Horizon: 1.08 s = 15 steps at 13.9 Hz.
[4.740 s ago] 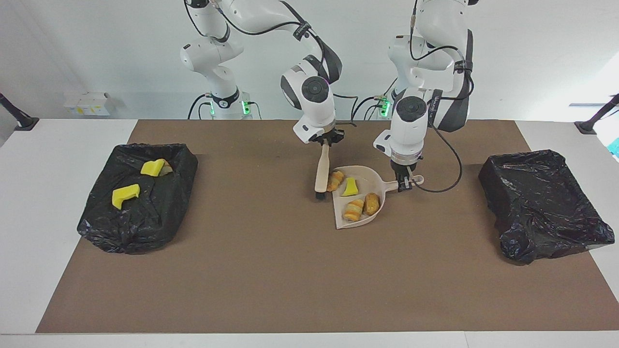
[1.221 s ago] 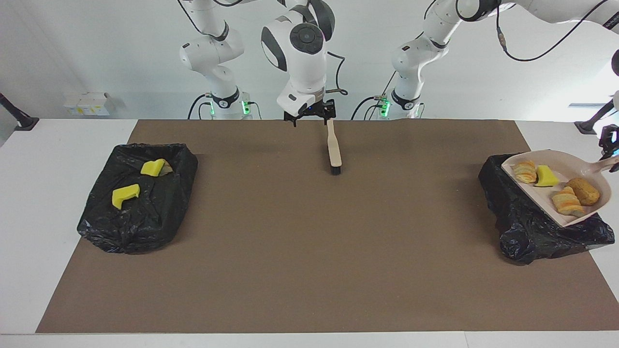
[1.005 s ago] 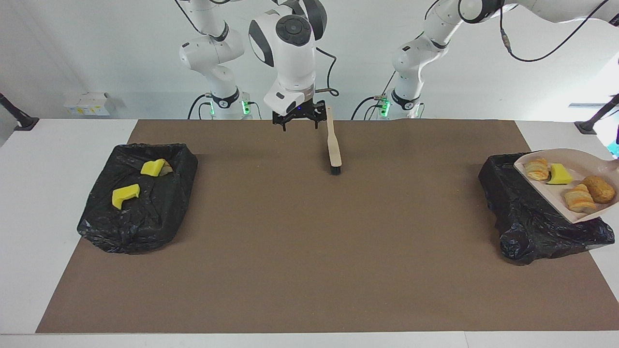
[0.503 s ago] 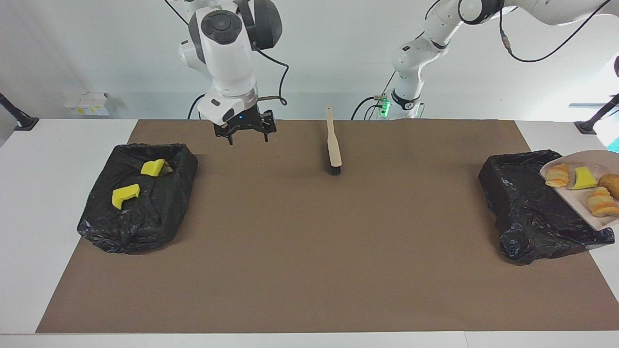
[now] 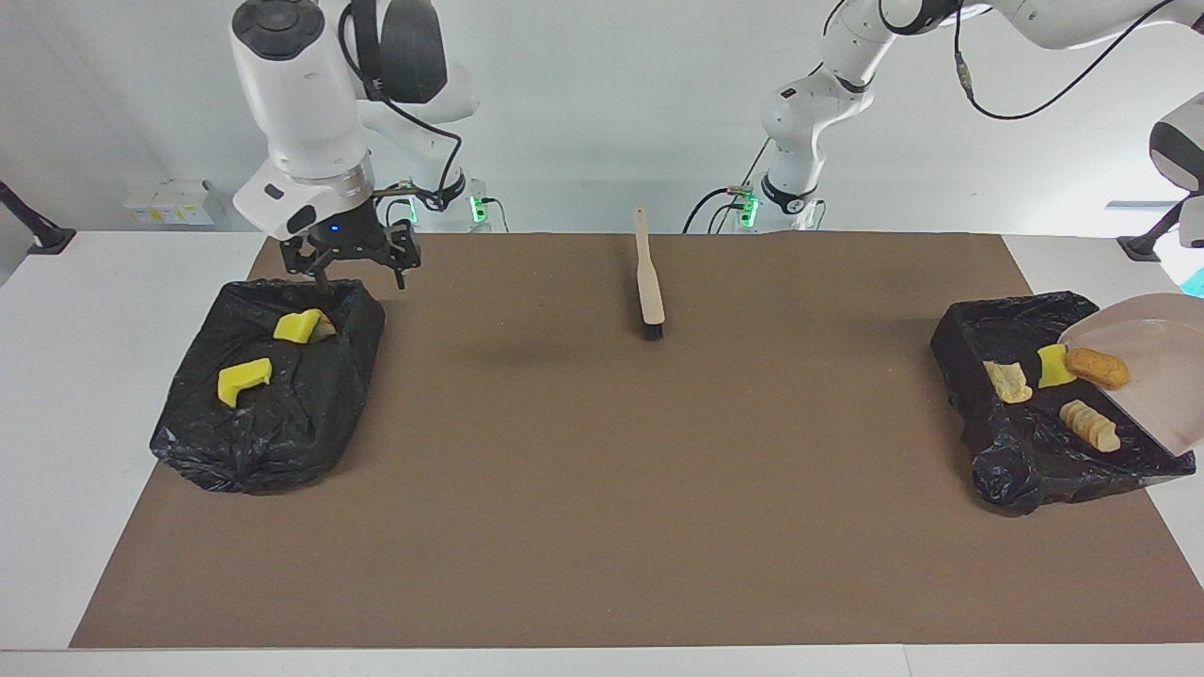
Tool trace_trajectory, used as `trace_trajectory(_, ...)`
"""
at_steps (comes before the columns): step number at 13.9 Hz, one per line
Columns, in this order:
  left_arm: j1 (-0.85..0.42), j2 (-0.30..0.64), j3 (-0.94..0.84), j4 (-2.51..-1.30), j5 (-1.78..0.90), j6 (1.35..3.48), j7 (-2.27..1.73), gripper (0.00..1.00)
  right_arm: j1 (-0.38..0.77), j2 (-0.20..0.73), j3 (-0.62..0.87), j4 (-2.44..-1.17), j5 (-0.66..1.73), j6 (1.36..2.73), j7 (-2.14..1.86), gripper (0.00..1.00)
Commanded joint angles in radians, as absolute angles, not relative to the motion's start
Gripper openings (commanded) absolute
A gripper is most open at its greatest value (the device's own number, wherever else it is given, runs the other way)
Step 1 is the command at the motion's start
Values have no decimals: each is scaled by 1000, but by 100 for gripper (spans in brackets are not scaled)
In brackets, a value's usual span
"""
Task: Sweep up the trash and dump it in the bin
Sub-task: 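Tilt the dustpan with the left gripper to dump debris into the bin, then carry the empty dustpan with the left gripper back over the table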
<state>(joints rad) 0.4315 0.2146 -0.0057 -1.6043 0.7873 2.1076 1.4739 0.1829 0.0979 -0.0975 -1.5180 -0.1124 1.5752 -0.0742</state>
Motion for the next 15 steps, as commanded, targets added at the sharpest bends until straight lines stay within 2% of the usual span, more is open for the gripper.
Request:
trace_trajectory(1,379,147,6,-1689,882,2122,1414,0,120,89,-117,-1514,-112,1565,-204,100)
trace_trajectory(4,356,147,5,-1687,943,2109,1414,0,54,89,-117,-1508,-101,1571,-209,100)
trace_trajectory(9,328,132,-8,-1658,960,2100,1428,0,57,78,-109,-1477,-11,1555,-11,100)
trace_trajectory(12,321,130,-18,-1643,927,2089,1439,0,58,11,-103,-1538,-9,1537,81,100)
trace_trajectory(15,308,132,-25,-1631,804,2068,1437,0,57,-15,-104,-1574,-5,1534,101,100)
